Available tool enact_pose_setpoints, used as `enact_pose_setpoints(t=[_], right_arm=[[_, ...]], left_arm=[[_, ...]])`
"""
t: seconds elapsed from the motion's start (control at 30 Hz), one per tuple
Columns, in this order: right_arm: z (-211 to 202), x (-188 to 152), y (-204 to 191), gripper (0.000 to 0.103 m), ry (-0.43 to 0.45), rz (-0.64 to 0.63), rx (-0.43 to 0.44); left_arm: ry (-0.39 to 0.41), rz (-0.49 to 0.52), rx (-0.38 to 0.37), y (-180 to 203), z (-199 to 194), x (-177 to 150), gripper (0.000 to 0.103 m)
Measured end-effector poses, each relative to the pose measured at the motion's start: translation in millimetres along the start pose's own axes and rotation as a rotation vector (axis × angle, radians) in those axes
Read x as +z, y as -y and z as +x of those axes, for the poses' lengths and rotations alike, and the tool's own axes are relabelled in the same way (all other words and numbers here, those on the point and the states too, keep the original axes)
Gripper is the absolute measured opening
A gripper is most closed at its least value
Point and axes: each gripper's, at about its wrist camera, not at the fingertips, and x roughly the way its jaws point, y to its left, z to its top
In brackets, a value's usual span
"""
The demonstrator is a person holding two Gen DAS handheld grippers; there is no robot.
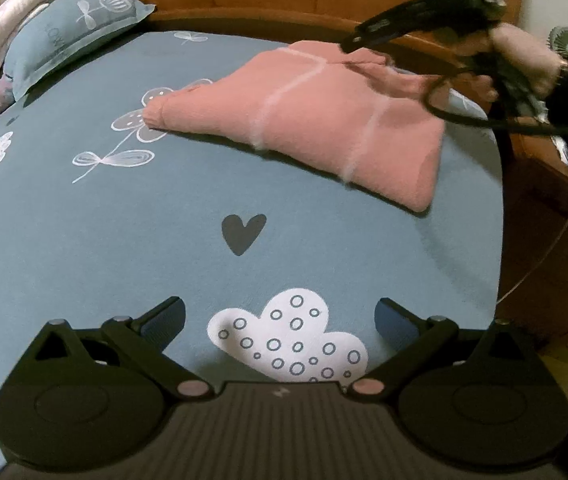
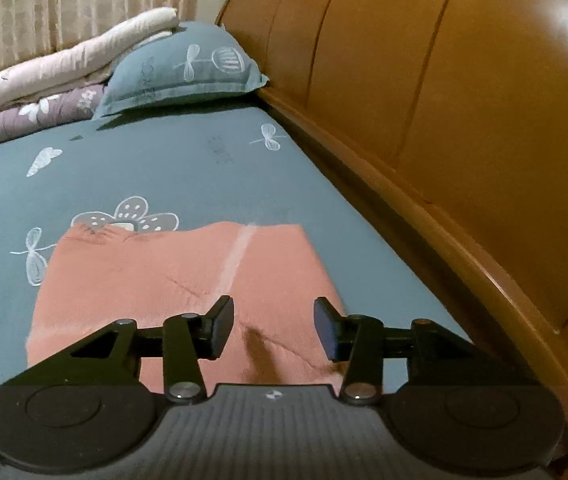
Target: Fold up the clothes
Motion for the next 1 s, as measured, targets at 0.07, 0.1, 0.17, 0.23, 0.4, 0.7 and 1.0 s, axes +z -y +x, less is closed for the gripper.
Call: enact_pose_setpoints(t=[0.07,0.1,0.17,0.23,0.4,0.7,1.0], right_arm=[[13.7,-0.8,-0.2,0.050,-0.023,0.013,0.006],[20.0,-1.6,0.4,0.050,-0.031,0.017,0.007],[31.4,-3.2,1.7,0.050,-0.045,0.026,0.010],[33.9,-3.6,3.7,0.050,-0.043,0.037,0.018],[45.5,2.9,5.3,0.050,-0.058,0.050,0.029],[59.6,9.8,4.1,0.050,-0.075,0.029,0.023],[41.9,40.3,-15.0,0.064,-0.025,0.058,0.042]], left_arm=[[0.000,0.008,0.008,0.3,-2.1,-1.9,0.101],[-0.002,0.008,0.014,0.0,-3.0,-3.2,0.101],[-0.008,0.004,0.025,-1.5,-4.0,-6.2,0.101],[-0.016,-0.003,0.036,-3.3,-4.8,-9.4,0.101],[-0.021,-0.015,0.056,-5.0,-6.5,-13.9,0.101],[-0.005,-0.016,0.081,-4.7,-13.0,-18.7,0.101],[0.011,-0.057,0.116,-9.5,-20.3,-25.5,0.101]])
